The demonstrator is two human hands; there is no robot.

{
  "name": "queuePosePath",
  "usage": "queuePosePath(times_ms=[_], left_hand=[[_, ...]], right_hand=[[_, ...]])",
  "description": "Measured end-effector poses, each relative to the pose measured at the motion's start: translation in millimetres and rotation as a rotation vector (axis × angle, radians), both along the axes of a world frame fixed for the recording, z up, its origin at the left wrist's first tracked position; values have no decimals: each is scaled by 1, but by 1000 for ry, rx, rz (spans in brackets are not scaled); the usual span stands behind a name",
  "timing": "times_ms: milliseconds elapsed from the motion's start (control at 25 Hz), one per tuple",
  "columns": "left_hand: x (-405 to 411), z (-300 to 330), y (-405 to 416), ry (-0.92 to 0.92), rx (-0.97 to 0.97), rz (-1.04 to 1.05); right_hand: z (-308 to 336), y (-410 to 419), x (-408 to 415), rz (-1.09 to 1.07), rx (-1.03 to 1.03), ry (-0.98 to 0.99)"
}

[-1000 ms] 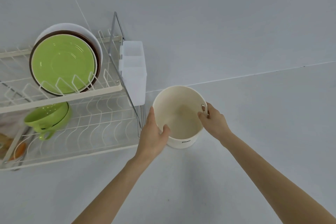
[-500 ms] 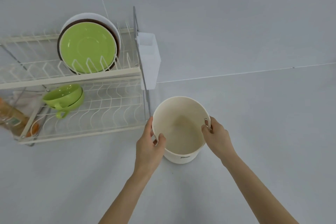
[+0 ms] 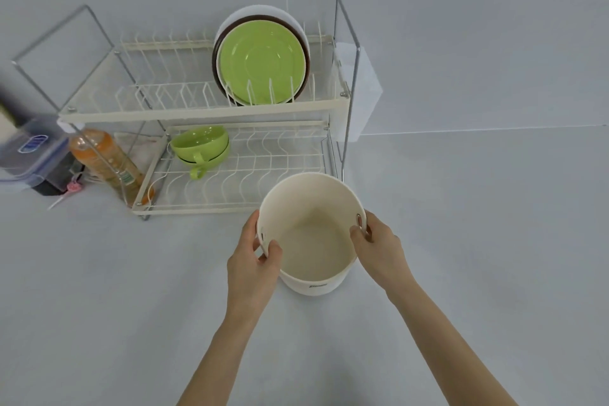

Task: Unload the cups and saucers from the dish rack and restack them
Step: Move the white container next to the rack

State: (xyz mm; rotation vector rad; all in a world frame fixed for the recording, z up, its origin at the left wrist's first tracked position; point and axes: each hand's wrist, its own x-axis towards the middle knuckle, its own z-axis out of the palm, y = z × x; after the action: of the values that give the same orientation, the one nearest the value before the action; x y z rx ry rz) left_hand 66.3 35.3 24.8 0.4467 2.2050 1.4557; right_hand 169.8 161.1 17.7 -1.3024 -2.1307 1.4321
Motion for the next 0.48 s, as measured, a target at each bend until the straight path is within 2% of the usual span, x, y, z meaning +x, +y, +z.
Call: queuePosePath(times_ms=[480], left_hand=[[-56, -19, -29, -16, 40, 32]], right_hand=[[-20, -25, -56, -47, -5, -14]])
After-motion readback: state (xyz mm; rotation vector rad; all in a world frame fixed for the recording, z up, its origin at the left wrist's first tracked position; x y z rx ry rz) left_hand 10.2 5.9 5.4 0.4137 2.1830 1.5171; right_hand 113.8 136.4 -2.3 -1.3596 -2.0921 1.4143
